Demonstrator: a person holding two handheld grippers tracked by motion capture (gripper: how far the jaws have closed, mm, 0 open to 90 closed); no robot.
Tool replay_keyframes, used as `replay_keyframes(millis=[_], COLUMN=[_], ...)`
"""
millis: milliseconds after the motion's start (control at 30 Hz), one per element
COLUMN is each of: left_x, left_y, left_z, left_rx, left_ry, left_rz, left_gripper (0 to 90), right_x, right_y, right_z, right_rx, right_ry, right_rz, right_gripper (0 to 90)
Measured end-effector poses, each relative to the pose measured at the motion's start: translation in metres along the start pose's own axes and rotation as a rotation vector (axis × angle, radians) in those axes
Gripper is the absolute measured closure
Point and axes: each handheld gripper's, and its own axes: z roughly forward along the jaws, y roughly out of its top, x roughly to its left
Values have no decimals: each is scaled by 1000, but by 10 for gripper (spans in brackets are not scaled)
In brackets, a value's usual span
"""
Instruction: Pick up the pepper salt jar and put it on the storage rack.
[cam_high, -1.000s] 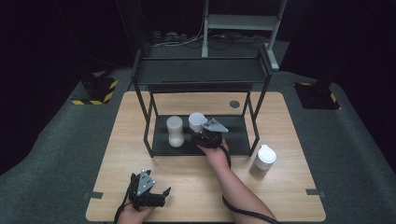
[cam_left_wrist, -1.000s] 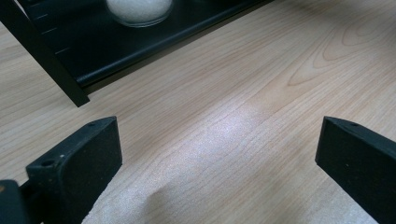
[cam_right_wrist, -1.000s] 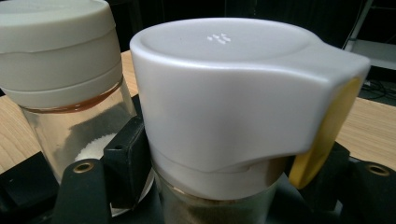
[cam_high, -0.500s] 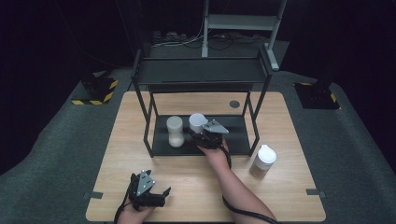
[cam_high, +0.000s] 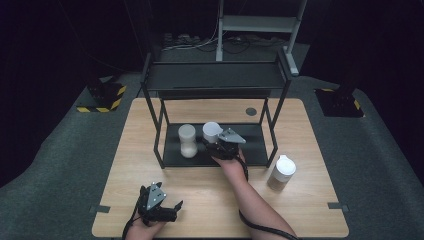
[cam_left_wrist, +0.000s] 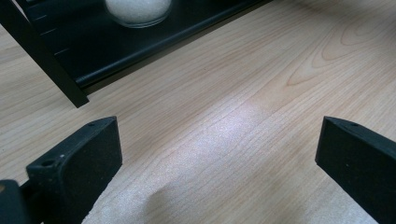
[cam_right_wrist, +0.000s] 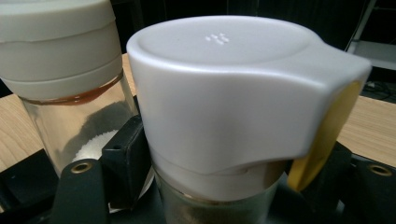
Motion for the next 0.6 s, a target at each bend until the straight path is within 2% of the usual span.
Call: replay_keyframes(millis=[100, 200, 600], left_x=[0, 0, -1], left_y=[0, 0, 0], left_z=[0, 0, 0], left_rx=[0, 2, 4], left_ry=[-1, 0, 1], left_rz=[0, 3, 6], left_gripper=[6, 6, 6], right_x=[-1, -2, -1], right_y=[2, 2, 4], right_z=[0, -1, -6], right_rx=[3, 1, 0], right_ry=[3, -14, -3], right_rz=[27, 44, 31], right_gripper=[183, 134, 11])
